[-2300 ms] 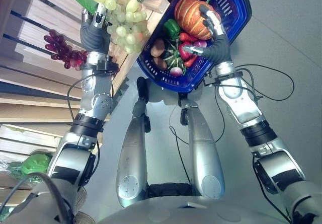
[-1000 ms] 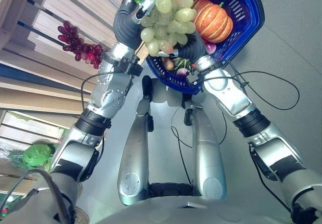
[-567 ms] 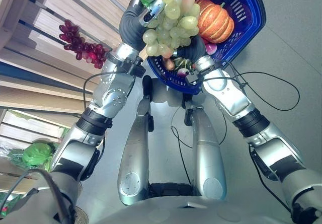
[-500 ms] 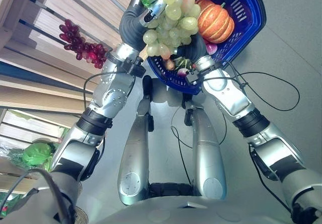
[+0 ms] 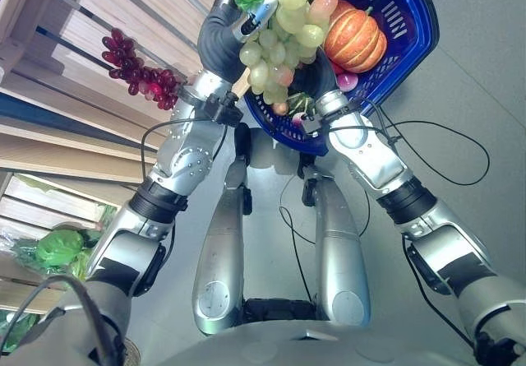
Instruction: Pick up fruits and vegetables into the basket
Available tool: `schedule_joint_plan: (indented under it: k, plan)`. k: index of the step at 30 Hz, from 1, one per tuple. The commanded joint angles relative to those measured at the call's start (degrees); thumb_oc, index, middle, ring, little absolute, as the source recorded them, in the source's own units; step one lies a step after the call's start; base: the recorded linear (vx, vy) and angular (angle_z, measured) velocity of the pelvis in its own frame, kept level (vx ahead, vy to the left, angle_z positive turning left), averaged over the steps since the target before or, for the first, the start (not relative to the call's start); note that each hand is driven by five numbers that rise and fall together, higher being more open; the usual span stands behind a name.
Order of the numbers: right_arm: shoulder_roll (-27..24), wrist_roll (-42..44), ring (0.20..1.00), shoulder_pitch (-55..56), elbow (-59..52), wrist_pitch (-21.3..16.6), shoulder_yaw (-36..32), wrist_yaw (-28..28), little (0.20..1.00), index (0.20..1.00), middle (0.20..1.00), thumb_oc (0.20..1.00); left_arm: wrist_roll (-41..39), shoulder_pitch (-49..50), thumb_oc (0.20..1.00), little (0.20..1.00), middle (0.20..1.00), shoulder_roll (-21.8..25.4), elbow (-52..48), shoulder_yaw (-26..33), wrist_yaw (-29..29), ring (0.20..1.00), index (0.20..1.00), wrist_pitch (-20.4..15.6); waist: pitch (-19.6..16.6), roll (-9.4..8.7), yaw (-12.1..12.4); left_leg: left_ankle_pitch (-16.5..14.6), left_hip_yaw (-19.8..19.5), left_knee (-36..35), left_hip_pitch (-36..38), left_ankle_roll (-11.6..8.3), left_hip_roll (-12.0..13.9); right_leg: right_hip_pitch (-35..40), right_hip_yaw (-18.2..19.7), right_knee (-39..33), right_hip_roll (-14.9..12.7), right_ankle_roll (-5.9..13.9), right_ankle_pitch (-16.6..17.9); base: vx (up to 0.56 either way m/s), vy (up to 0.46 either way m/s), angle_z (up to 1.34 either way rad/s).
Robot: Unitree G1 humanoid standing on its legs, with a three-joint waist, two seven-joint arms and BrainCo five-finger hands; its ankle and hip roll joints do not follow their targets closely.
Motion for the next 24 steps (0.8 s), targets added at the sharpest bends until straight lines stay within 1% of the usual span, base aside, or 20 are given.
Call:
schedule_joint_plan:
  k: [1,4,6,7,8,10,11,12,16,24]
  plan:
    - [2.54,0.50,0.200,-2.61,-4.12,-3.99,-0.40,-0.35,0.200,0.200,0.200,0.200,0.69,-0.34,1.000,1.000,1.000,-3.24,-6.26,1.31,1.97,1.000,1.000,-4.61,-2.50,1.55,-0.99,-8.81,1.62,7.27,-0.45,1.47,-3.40,6.57,-2.62,-14.33,-0.85,5.13,6.98,0.00,0.000,0.00]
    - [2.77,0.31,0.200,-2.43,-3.77,-4.43,-0.49,-0.50,0.200,0.200,0.200,0.200,1.32,0.03,1.000,1.000,1.000,-3.39,-5.78,1.55,3.17,1.000,1.000,-4.62,-2.50,1.59,-0.88,-8.73,1.57,7.10,-0.47,1.50,-3.46,6.49,-2.71,-14.31,-0.77,5.16,6.95,0.00,0.000,0.00]
    - [2.76,0.40,0.200,-2.40,-3.62,-4.55,-0.58,-0.71,0.200,0.200,0.200,0.200,3.59,0.08,1.000,1.000,1.000,-3.23,-5.35,1.72,6.51,1.000,1.000,-6.27,-2.50,1.59,-0.84,-8.70,1.54,7.05,-0.45,1.52,-3.46,6.51,-2.79,-14.33,-0.73,5.15,6.93,0.00,0.000,0.00]
    - [2.83,0.48,0.200,-2.44,-3.51,-4.67,-0.60,-0.92,0.200,0.200,0.200,0.200,5.18,0.12,1.000,1.000,1.000,-3.22,-4.91,2.04,9.63,1.000,1.000,-7.58,-2.50,1.59,-0.79,-8.70,1.47,7.15,-0.57,1.53,-3.50,6.43,-2.83,-14.23,-0.68,5.11,6.89,0.00,0.000,0.00]
    - [2.85,0.47,0.200,-2.42,-3.49,-4.69,-0.59,-0.93,0.200,0.200,0.200,0.200,5.40,0.14,1.000,1.000,1.000,-3.22,-4.90,2.07,9.90,1.000,1.000,-7.67,-2.50,1.59,-0.78,-8.71,1.47,7.17,-0.57,1.53,-3.50,6.43,-2.83,-14.21,-0.68,5.11,6.87,0.00,0.000,0.00]
    - [2.70,0.89,0.200,-2.27,-3.45,-4.78,-1.04,-0.63,0.200,0.200,0.200,0.200,8.71,0.33,1.000,1.000,1.000,-2.93,-3.64,3.11,14.12,1.000,1.000,-9.40,-2.50,1.53,-0.75,-8.79,1.45,7.39,-0.52,1.52,-3.52,6.52,-2.85,-14.02,-0.66,5.07,6.69,0.00,0.000,0.00]
    - [2.69,0.91,0.200,-2.25,-3.47,-4.77,-1.06,-0.62,0.200,0.200,0.200,0.200,8.90,0.34,1.000,1.000,1.000,-2.91,-3.61,3.17,14.35,1.000,1.000,-9.50,-2.50,1.53,-0.75,-8.79,1.45,7.40,-0.51,1.52,-3.53,6.52,-2.85,-14.01,-0.66,5.07,6.68,0.00,0.000,0.00]
    - [2.55,1.04,0.200,-2.09,-3.51,-4.90,-1.35,-0.49,0.200,0.200,0.200,0.200,10.56,0.49,1.000,1.000,1.000,-2.68,-3.20,3.83,16.14,1.000,1.000,-10.00,-2.50,1.52,-0.69,-8.80,1.39,7.40,-0.39,1.46,-3.55,6.65,-2.92,-14.00,-0.69,5.09,6.63,0.00,0.000,0.00]
    - [2.58,1.58,0.200,-2.25,-3.25,-5.19,-1.76,-0.26,0.200,0.200,0.200,0.200,12.22,0.33,1.000,1.000,1.000,-2.74,-2.18,4.69,19.94,1.000,1.000,-10.57,-2.50,1.57,-0.65,-8.75,1.30,7.44,-0.52,1.32,-3.55,6.55,-2.97,-13.90,-0.79,5.12,6.54,0.00,0.000,0.00]
    - [3.02,1.70,0.200,-2.09,-2.93,-5.72,-2.30,-0.27,0.200,0.200,0.200,0.200,15.99,0.12,1.000,1.000,1.000,-2.88,-0.61,5.76,24.36,1.000,1.000,-9.86,-2.50,1.63,-0.56,-8.67,1.41,7.43,-0.55,1.26,-3.56,6.54,-3.13,-13.66,-0.73,5.09,6.28,0.00,0.000,0.00]
